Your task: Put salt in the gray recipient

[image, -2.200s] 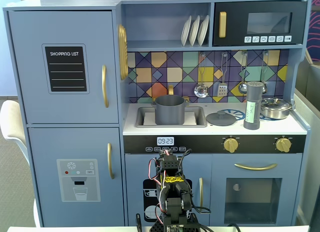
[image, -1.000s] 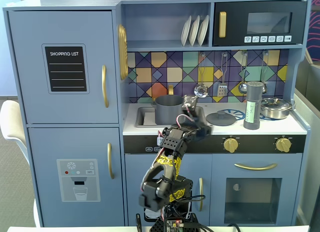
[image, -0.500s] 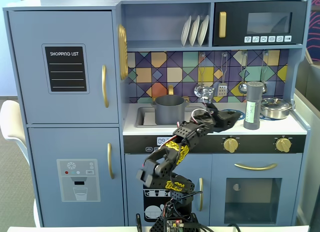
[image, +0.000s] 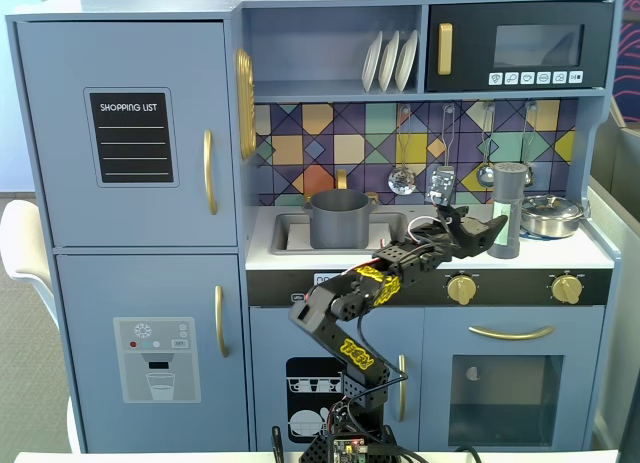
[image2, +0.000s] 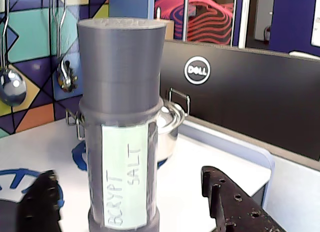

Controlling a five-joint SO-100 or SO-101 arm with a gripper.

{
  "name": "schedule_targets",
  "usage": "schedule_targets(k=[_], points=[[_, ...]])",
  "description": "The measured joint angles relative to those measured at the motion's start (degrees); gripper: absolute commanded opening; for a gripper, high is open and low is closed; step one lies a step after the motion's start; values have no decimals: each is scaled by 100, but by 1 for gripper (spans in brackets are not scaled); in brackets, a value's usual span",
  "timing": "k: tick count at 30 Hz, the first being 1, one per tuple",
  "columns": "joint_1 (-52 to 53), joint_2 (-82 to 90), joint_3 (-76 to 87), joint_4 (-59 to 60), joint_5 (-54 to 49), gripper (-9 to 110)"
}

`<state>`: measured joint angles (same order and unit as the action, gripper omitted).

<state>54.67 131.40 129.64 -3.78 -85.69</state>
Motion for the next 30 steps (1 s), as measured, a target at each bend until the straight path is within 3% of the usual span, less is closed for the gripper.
schedule_targets(k=[30], points=[[-255, -3867, -3173, -642, -176, 39]])
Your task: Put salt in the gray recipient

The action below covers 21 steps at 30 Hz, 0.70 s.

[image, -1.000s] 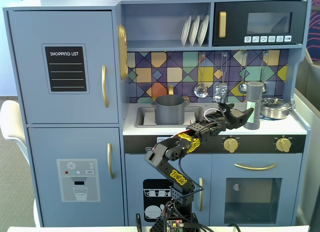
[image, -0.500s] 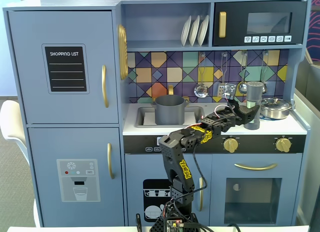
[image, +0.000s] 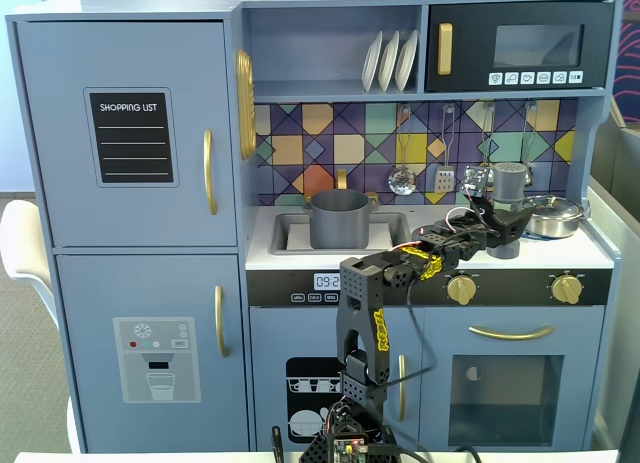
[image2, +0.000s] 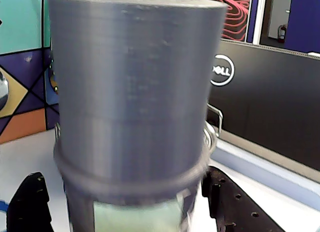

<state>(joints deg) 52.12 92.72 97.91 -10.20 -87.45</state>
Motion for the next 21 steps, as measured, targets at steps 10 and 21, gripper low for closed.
schedule_targets(k=[10, 21], points=[[-149, -554, -747, 0, -26, 0], [-229, -387, -782, 53, 299, 0]])
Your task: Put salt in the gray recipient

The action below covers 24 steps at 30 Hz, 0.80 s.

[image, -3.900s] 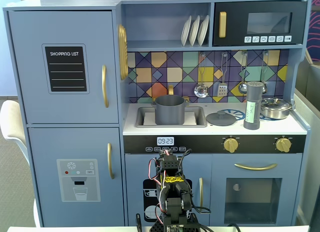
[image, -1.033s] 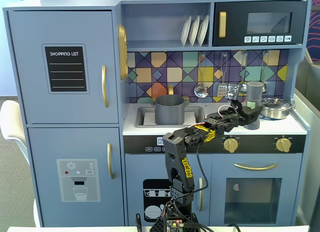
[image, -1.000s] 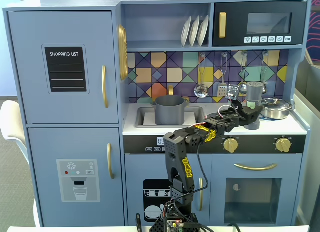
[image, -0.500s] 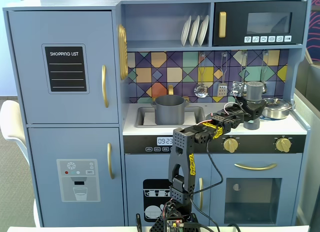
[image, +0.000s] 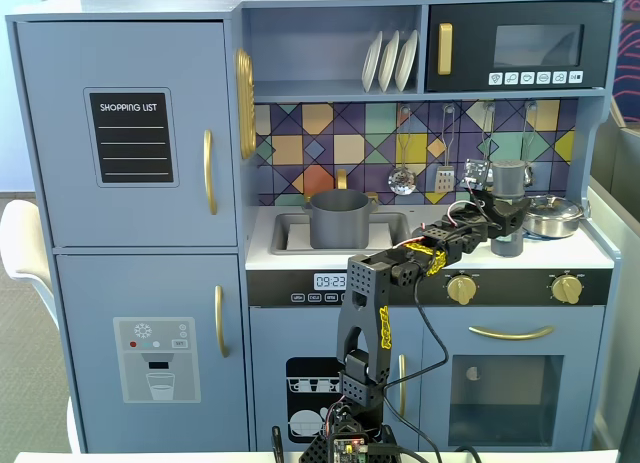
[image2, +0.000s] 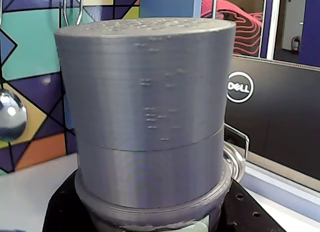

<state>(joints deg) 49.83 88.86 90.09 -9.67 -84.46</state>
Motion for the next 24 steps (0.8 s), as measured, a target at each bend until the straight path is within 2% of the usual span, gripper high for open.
schedule_targets(k=[4, 11, 16, 24], points=[[-220, 624, 0, 492, 615, 0], [-1178, 1978, -167, 2461, 2355, 0], [-2259, 2725, -343, 3885, 4614, 0], [-3981, 3023, -343, 4210, 8622, 0]])
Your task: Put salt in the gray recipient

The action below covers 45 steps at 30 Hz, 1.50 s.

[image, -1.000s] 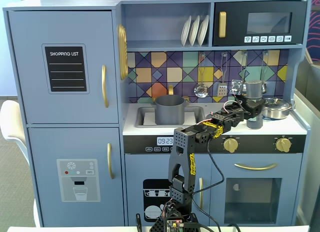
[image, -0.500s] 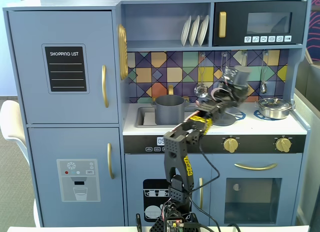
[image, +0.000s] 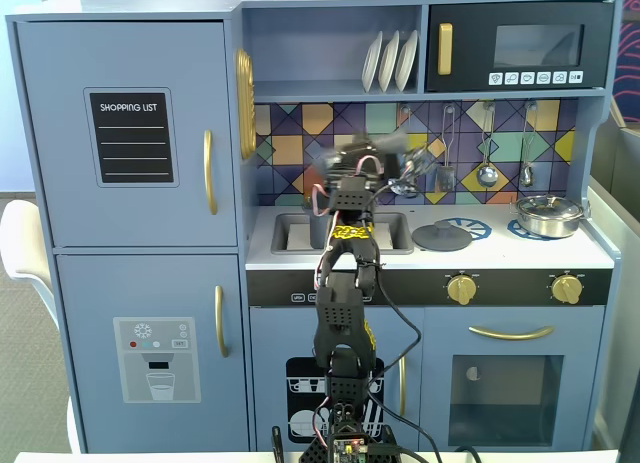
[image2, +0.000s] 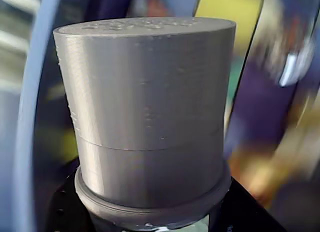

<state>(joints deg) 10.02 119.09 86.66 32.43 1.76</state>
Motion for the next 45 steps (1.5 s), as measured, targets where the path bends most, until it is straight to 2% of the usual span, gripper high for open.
schedule_targets(k=[11, 17, 28, 38, 45], points=[[-1116, -255, -105, 9, 4043, 0], [-1318, -334, -220, -132, 5476, 0], [-1063, -457, -466, 457, 5906, 0], [-1652, -844, -976, -299, 5766, 0], [-1441, -870, -923, -202, 5739, 0]])
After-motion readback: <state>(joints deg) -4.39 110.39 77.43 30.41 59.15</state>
